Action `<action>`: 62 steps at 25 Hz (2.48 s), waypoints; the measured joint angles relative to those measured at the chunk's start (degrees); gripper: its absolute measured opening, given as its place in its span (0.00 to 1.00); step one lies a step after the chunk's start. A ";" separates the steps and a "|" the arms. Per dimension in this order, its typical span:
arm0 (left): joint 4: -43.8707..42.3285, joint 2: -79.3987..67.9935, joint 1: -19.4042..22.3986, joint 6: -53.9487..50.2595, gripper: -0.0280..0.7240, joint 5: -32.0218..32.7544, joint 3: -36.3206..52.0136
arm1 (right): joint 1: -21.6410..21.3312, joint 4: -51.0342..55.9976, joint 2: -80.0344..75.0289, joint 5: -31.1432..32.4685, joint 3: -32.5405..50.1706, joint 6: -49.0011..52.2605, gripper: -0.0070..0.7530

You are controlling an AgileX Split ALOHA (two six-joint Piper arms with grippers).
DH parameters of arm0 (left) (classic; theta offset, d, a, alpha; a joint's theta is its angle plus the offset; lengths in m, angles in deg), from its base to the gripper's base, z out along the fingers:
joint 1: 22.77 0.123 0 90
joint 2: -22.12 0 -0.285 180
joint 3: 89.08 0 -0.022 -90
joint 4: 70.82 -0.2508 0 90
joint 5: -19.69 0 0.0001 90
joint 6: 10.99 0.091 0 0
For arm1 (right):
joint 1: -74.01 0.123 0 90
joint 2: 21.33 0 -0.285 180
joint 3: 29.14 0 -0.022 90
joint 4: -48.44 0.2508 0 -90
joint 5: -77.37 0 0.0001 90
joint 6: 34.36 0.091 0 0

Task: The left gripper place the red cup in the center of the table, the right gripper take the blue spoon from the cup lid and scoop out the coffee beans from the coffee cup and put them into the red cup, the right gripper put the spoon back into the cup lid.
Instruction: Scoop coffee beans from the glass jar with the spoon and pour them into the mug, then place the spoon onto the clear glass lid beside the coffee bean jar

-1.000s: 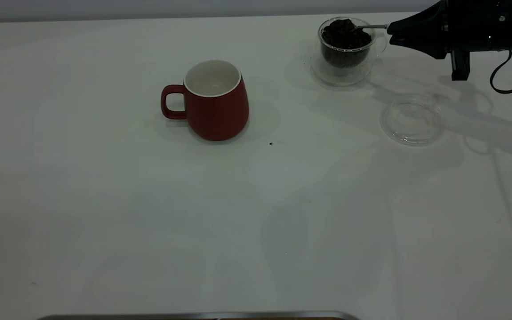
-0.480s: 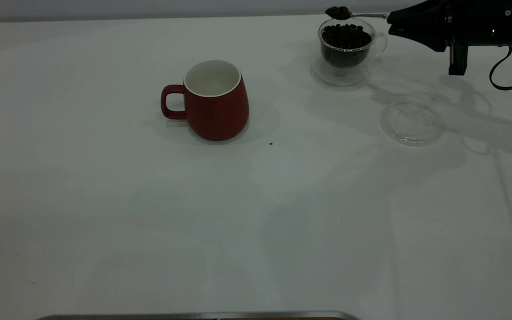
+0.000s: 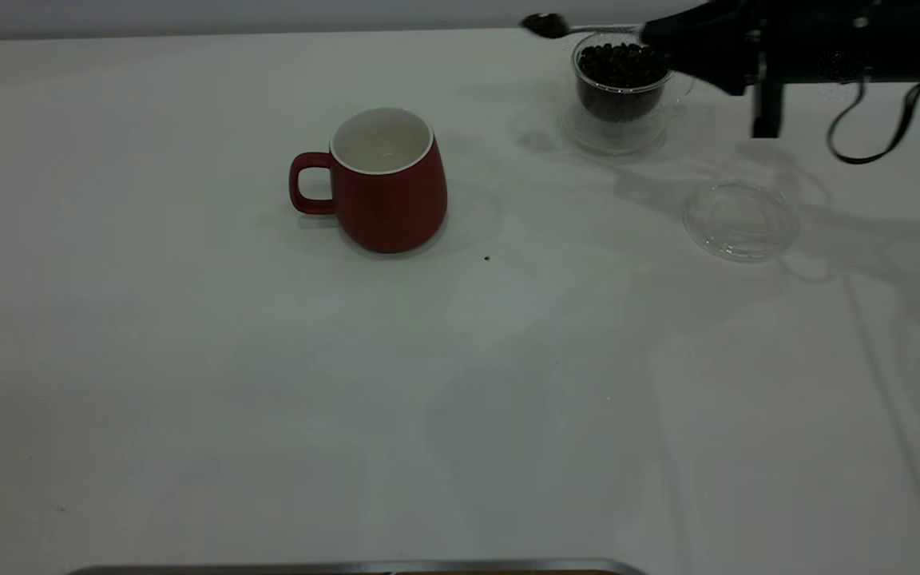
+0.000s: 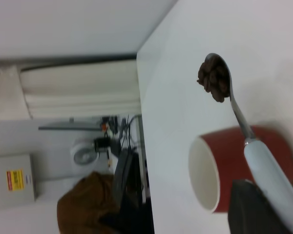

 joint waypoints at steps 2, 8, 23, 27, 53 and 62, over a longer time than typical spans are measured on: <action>0.00 0.00 0.00 0.00 0.80 0.00 0.00 | 1.78 0.00 0.00 0.04 0.00 0.44 0.13; 0.00 0.00 0.00 0.14 0.80 0.00 0.00 | 7.15 0.00 0.00 0.04 0.00 0.77 0.13; 0.00 0.00 0.00 0.14 0.80 0.00 0.00 | 14.98 -0.02 0.00 -4.78 0.00 -2.25 0.13; 0.00 0.00 0.00 0.09 0.80 0.00 0.00 | 14.98 -0.02 0.00 -6.68 0.00 -5.83 0.13; 0.00 0.00 0.00 0.02 0.80 0.00 0.00 | 14.21 -0.02 0.00 -2.52 0.00 -21.50 0.13; 0.00 0.00 0.00 0.02 0.80 0.00 0.00 | 8.46 -6.43 7.67 -4.25 2.48 -3.47 0.13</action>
